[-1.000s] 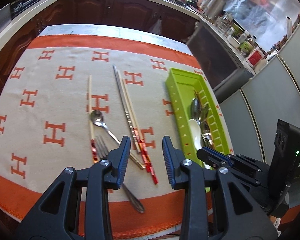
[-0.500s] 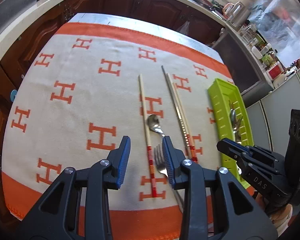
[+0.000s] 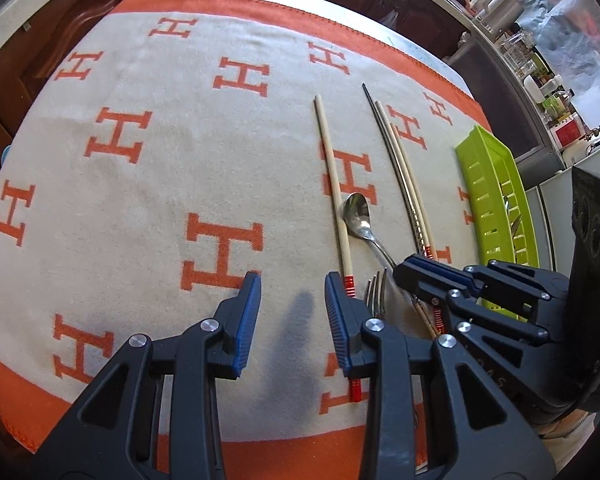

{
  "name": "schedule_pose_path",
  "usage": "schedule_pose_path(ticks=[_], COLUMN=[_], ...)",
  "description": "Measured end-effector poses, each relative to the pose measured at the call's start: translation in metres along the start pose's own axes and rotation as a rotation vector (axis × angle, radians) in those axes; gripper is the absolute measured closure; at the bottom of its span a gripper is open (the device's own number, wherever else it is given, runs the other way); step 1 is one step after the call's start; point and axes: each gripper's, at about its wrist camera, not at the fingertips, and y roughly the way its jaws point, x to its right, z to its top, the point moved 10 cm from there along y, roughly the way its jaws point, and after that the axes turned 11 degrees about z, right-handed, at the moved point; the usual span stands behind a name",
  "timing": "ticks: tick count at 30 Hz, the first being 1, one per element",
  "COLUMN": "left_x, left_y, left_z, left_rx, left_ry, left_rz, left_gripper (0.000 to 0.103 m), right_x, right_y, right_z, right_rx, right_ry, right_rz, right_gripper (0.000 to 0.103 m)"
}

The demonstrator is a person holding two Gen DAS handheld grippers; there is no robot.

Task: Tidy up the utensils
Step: 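Reach the left gripper toward the fork while the right gripper closes on a metal spoon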

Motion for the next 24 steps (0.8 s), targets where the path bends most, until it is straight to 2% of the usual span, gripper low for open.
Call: schedule_pose_path(ticks=[2, 4, 6, 9, 11, 12, 13, 24], left_x=[0.000, 0.000, 0.002, 0.005, 0.005, 0.006, 0.006, 0.028], left_y=[0.002, 0.004, 0.006, 0.008, 0.009, 0.009, 0.010, 0.015], left_z=[0.001, 0.003, 0.005, 0.007, 0.008, 0.009, 0.010, 0.023], left_rx=[-0.001, -0.001, -0.004, -0.007, -0.006, -0.003, -0.003, 0.001], left_ry=[-0.003, -0.005, -0.005, -0.005, -0.006, -0.006, -0.007, 0.031], left_rz=[-0.005, -0.009, -0.018, -0.032, -0.036, -0.037, -0.038, -0.054], left_gripper=[0.073, 0.073, 0.073, 0.073, 0.073, 0.073, 0.073, 0.073], right_x=[-0.002, -0.006, -0.010, -0.014, -0.015, -0.014, -0.010, 0.019], right_y=[0.004, 0.007, 0.009, 0.011, 0.012, 0.011, 0.010, -0.009], right_z=[0.002, 0.003, 0.005, 0.006, 0.006, 0.007, 0.008, 0.001], right_rx=[0.003, 0.002, 0.002, 0.011, 0.016, 0.019, 0.024, 0.098], right_ry=[-0.025, -0.050, -0.079, -0.139, -0.157, -0.153, -0.143, 0.107], right_rz=[-0.009, -0.012, -0.023, -0.072, -0.084, -0.089, -0.099, 0.061], right_gripper=[0.094, 0.085, 0.080, 0.080, 0.080, 0.087, 0.098, 0.100])
